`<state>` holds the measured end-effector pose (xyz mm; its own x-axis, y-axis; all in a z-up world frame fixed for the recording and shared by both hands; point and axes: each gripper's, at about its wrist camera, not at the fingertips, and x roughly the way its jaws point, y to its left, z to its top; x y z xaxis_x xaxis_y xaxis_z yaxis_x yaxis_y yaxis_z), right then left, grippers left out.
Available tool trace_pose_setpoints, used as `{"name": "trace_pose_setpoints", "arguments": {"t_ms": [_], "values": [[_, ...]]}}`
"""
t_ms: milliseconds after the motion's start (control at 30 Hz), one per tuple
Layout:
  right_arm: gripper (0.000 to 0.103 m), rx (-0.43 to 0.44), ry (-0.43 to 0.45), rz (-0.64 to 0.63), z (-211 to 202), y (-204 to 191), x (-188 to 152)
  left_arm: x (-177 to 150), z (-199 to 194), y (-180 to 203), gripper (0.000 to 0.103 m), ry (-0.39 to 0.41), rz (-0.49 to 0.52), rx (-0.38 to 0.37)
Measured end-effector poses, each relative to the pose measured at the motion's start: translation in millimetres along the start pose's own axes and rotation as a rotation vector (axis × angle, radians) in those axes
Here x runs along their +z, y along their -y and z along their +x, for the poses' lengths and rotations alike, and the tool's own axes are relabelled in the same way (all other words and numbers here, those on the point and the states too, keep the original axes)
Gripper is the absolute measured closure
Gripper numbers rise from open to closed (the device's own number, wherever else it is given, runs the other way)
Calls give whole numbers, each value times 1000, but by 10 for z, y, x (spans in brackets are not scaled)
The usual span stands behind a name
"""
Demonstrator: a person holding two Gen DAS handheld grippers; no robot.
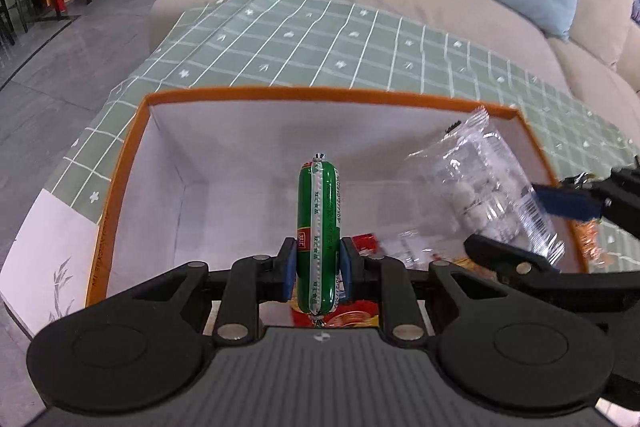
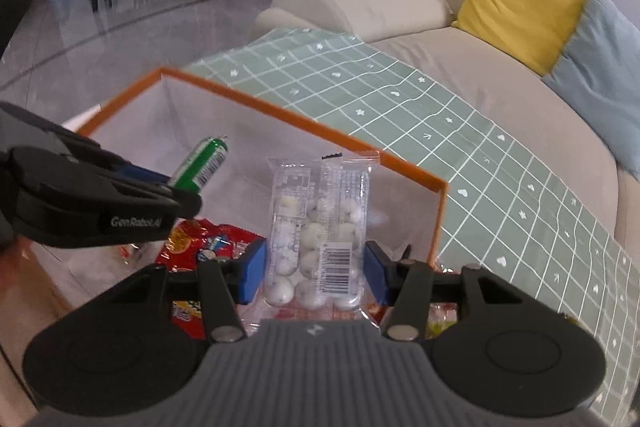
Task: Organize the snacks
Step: 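Open the left tool to drop the sausage while the right tool releases the candy pack into the box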
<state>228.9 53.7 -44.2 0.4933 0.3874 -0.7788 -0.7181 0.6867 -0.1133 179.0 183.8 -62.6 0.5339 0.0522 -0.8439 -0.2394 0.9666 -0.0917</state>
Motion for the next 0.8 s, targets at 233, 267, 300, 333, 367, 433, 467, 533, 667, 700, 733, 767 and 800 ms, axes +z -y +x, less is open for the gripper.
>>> {"name": "trace_pose_setpoints", "arguments": {"t_ms": [233, 267, 300, 333, 367, 433, 467, 533, 667, 700, 733, 767, 800], "values": [[52, -41, -37, -75, 254, -115, 64, -6, 181, -56, 79, -69, 8, 39], [52, -44, -43, -81, 277, -125, 64, 0, 213, -57, 79, -77, 11, 47], [52, -49, -48, -89, 292, -140, 61, -2, 234, -61, 79, -83, 14, 55], [52, -56, -54, -101, 318, -154, 57, -6, 249, -65, 78, -90, 14, 61], [52, -60, -57, -109, 333, -164, 50, -13, 267, -69, 78, -99, 15, 66], [51, -64, -66, -119, 369, -173, 40, -24, 300, -80, 78, -112, 10, 70], [51, -65, -70, -121, 387, -175, 36, -31, 313, -87, 78, -119, 8, 73], [50, -69, -80, -122, 414, -170, 26, -31, 303, -96, 78, -121, -2, 72], [49, -45, -82, -120, 420, -166, 17, -27, 293, -92, 78, -121, 16, 91], [47, -41, -79, -121, 421, -171, 20, -25, 283, -96, 78, -119, 13, 88], [47, -43, -75, -123, 408, -172, 18, -19, 272, -105, 78, -118, 7, 84], [46, -48, -72, -126, 394, -174, 23, -19, 260, -112, 76, -118, 0, 81], [42, -51, -69, -125, 375, -171, 29, -21, 242, -120, 71, -118, -8, 82]]}}
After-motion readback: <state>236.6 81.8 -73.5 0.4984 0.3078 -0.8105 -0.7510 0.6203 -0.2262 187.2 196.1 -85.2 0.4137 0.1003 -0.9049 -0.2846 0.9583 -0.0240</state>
